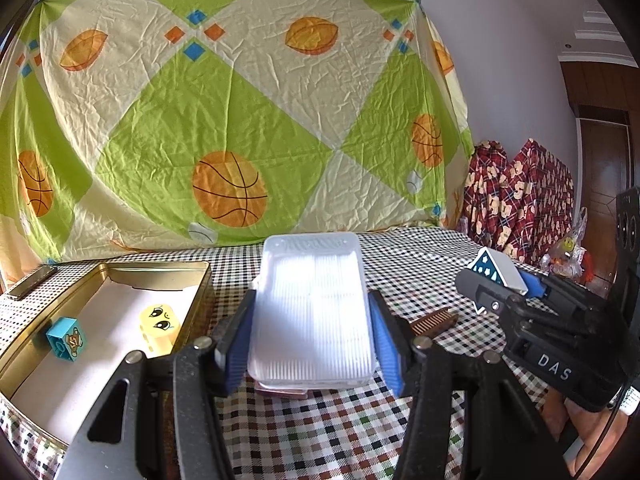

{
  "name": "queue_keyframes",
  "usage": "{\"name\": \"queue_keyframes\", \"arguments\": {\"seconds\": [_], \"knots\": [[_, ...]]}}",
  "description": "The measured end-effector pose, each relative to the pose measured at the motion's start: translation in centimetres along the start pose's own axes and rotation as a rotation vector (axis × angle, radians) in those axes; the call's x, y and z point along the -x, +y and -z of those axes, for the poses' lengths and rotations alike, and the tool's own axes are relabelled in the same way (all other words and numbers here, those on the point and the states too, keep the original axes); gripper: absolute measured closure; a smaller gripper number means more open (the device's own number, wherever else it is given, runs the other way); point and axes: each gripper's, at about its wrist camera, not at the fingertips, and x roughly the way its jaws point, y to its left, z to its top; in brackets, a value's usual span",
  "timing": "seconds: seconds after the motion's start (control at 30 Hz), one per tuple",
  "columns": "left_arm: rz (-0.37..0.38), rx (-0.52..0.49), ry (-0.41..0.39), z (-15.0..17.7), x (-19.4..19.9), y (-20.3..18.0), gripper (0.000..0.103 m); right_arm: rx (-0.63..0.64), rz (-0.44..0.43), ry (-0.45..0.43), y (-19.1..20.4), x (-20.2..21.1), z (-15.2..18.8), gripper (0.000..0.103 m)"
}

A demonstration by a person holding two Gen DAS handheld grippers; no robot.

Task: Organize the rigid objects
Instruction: 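Lift the white plastic box with the left tool while the right tool holds the white block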

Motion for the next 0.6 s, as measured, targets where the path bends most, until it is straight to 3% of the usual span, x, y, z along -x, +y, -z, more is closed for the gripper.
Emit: {"name": "queue_keyframes", "arguments": {"seconds": [0.6], "knots": [[-0.029, 0.001, -0.065, 0.2, 1.4, 0.9, 0.05, -0.015, 0.028, -0.028, 0.2, 0.6, -0.2, 0.056]]}}
